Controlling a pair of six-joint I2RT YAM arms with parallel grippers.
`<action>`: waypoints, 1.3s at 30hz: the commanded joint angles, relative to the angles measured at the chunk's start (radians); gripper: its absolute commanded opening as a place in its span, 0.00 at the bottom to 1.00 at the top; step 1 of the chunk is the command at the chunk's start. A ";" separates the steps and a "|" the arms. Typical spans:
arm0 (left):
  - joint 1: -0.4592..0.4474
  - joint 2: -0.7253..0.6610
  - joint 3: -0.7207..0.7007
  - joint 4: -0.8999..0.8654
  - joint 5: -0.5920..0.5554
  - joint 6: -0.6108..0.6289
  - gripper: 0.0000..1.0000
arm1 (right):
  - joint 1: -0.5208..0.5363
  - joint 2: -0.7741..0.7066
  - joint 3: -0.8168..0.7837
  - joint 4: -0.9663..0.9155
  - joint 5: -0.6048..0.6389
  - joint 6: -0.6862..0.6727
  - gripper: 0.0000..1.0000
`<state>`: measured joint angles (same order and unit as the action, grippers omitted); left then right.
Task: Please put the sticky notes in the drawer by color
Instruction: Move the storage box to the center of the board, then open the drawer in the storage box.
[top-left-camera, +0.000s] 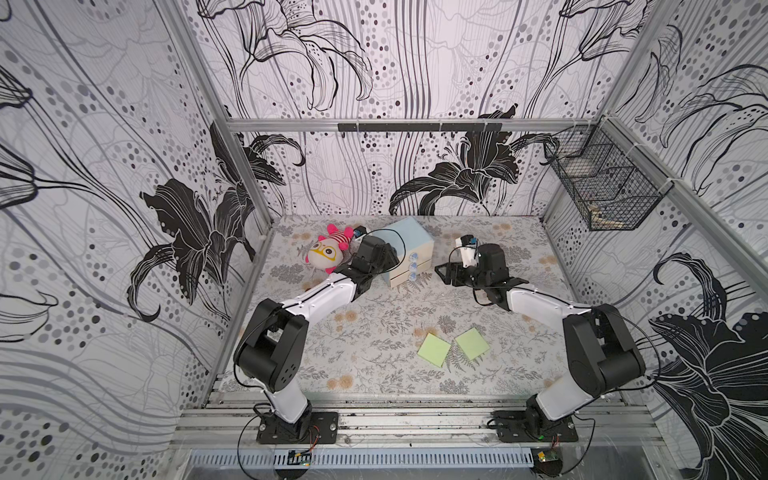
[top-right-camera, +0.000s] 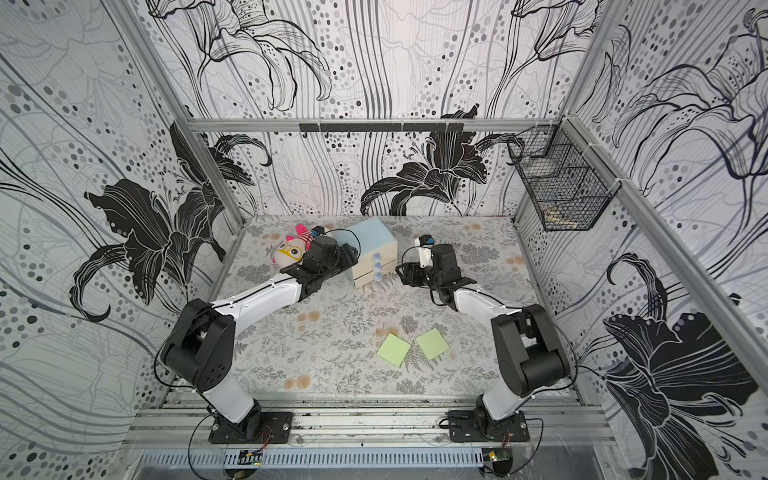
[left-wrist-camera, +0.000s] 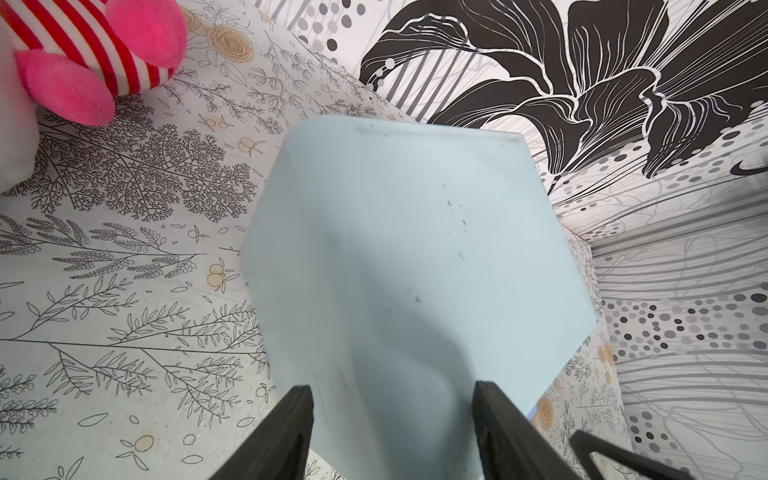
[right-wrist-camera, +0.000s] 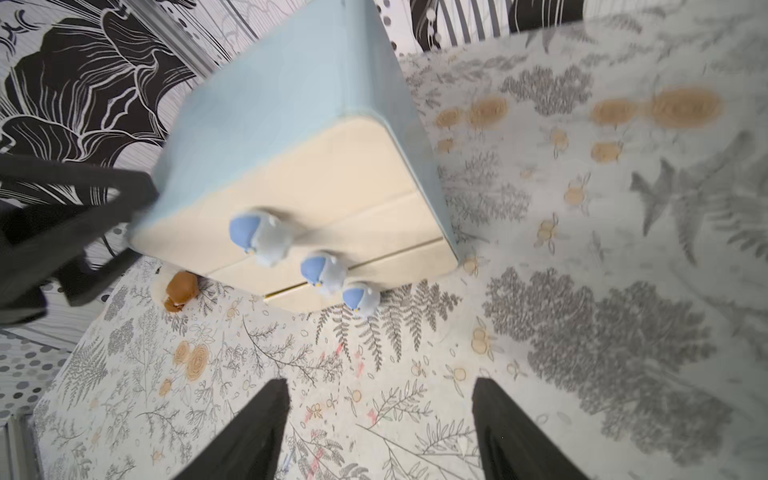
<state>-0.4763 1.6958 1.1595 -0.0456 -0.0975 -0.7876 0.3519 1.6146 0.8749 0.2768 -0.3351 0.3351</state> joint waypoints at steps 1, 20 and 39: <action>0.004 0.015 0.010 -0.035 -0.009 0.017 0.64 | 0.043 0.041 -0.042 0.219 -0.001 0.097 0.74; 0.007 0.044 0.027 -0.045 0.007 0.037 0.62 | 0.102 0.406 0.093 0.424 -0.098 0.237 0.58; 0.007 0.048 0.023 -0.046 0.015 0.043 0.62 | 0.102 0.540 0.223 0.387 -0.097 0.274 0.50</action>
<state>-0.4751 1.7172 1.1828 -0.0437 -0.0895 -0.7685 0.4492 2.1231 1.0664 0.6807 -0.4397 0.5915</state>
